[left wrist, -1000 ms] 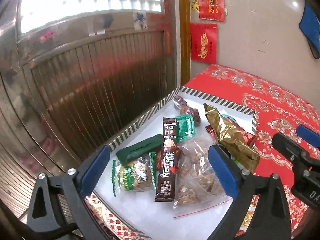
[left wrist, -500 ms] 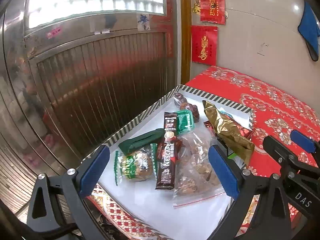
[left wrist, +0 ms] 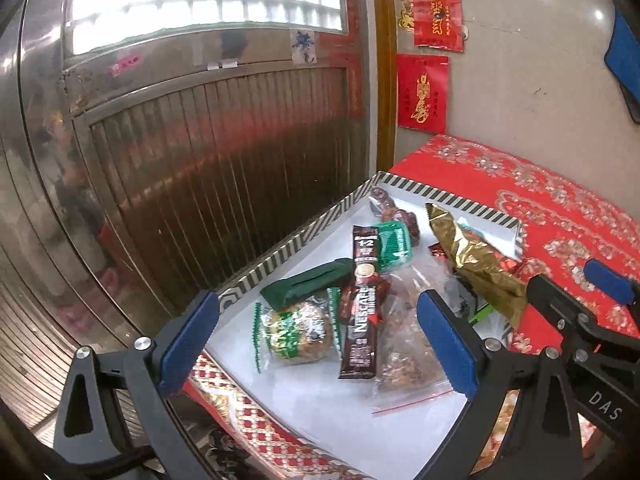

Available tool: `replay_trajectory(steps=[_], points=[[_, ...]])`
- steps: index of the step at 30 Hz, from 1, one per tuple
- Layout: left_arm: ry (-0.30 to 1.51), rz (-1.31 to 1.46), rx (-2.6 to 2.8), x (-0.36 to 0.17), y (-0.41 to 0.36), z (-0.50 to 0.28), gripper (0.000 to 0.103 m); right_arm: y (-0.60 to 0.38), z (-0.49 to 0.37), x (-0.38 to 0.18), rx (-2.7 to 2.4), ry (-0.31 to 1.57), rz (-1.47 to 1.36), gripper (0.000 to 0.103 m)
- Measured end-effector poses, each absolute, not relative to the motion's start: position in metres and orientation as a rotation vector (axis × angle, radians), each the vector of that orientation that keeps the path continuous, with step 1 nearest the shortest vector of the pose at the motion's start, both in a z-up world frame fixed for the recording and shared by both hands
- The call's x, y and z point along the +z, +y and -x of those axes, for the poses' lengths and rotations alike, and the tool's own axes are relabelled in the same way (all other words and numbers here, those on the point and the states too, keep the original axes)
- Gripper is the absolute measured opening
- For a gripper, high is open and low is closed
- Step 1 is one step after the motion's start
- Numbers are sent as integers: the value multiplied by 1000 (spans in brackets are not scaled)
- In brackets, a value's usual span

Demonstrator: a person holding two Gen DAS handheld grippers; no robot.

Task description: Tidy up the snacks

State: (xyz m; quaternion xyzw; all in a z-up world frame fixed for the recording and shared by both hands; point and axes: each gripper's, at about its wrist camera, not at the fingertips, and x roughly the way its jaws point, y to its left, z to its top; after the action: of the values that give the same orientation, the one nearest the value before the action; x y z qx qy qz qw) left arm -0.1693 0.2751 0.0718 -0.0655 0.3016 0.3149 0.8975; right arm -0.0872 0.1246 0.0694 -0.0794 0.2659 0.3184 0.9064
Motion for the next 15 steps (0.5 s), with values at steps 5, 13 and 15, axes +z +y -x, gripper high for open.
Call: replay_trajectory(steps=[5, 13, 15], points=[[619, 120, 663, 71, 275, 171, 99, 130, 89, 68, 668, 551, 179, 83], [624, 162, 633, 71, 282, 173, 99, 134, 89, 69, 681, 555, 184, 83], [620, 166, 628, 71, 283, 174, 99, 135, 89, 69, 684, 556, 186, 83]])
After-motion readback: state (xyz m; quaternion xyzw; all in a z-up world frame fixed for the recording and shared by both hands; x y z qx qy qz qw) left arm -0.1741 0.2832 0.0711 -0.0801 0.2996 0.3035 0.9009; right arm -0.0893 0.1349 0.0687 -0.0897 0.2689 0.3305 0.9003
